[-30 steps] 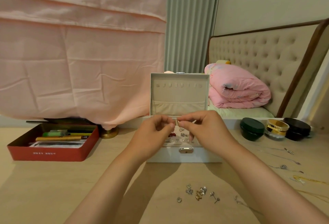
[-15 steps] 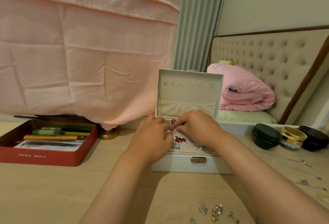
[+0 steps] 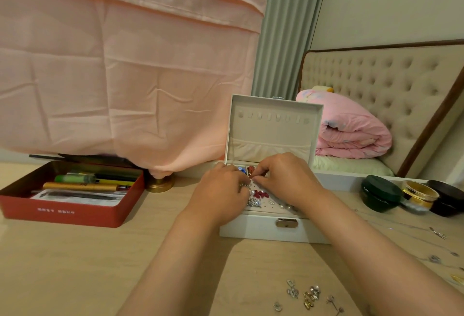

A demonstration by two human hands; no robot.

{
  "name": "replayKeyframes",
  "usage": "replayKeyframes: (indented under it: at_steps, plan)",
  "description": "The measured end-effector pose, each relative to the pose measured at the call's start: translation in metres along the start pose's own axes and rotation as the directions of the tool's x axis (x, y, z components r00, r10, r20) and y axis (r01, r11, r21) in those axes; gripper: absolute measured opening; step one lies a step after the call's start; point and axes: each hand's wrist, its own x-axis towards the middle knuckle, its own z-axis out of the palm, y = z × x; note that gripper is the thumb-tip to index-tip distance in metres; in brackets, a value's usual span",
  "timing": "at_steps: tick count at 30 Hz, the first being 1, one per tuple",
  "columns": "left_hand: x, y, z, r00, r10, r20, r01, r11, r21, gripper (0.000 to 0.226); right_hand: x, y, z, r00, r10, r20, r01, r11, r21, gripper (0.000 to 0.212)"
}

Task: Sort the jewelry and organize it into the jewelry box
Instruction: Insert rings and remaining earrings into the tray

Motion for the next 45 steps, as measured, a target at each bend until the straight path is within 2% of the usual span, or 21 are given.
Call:
replayKeyframes:
  at_steps: [9, 12, 19, 24, 27, 30, 34, 36, 39, 45]
  plan:
    - [0.001, -0.001, 0.002, 1.000, -0.009, 0.002, 0.009, 1.000, -0.006, 0.037, 0.003, -0.001, 0.001, 1.000, -0.015, 0.017, 0.016, 0.998, -0.054, 0.012]
    - [0.002, -0.001, 0.002, 1.000, -0.010, 0.003, 0.010, 1.000, -0.010, 0.037, 0.004, 0.003, -0.004, 0.996, -0.034, 0.086, 0.037, 0.999, -0.029, 0.009]
    - [0.001, 0.001, -0.001, 1.000, -0.002, 0.000, 0.002, 0.999, -0.039, 0.036, 0.008, 0.008, -0.014, 0.977, -0.052, 0.208, 0.043, 0.998, 0.049, 0.018]
    - [-0.001, 0.011, -0.016, 0.998, 0.017, -0.052, -0.022, 0.995, -0.099, 0.029, -0.019, 0.014, -0.035, 0.995, -0.032, 0.091, 0.020, 0.993, 0.120, 0.014]
    - [-0.003, 0.025, -0.026, 0.998, 0.048, -0.044, -0.053, 0.993, -0.106, 0.014, -0.051, 0.016, -0.051, 0.989, -0.035, 0.146, 0.013, 0.989, 0.149, 0.007]
    - [-0.006, 0.048, -0.035, 0.995, 0.085, 0.055, -0.078, 0.990, -0.116, 0.005, -0.082, 0.018, -0.059, 0.941, -0.054, 0.335, -0.008, 0.984, 0.180, 0.007]
    - [-0.021, 0.078, -0.032, 0.938, 0.140, 0.317, -0.124, 0.990, -0.071, 0.011, -0.115, 0.024, -0.060, 0.846, -0.047, 0.531, -0.040, 0.988, 0.151, 0.018]
    - [-0.033, 0.083, -0.025, 0.888, 0.126, 0.443, -0.098, 0.991, -0.087, 0.008, -0.123, 0.028, -0.056, 0.820, -0.041, 0.571, -0.055, 0.987, 0.150, 0.020]
    - [-0.046, 0.083, -0.014, 0.833, 0.095, 0.545, -0.050, 0.994, -0.096, 0.006, -0.129, 0.030, -0.049, 0.794, -0.032, 0.607, -0.065, 0.989, 0.136, 0.024]
    - [-0.051, 0.081, 0.000, 0.813, 0.098, 0.574, -0.058, 0.994, -0.088, 0.010, -0.134, 0.037, -0.040, 0.803, -0.053, 0.593, -0.051, 0.986, 0.157, 0.015]
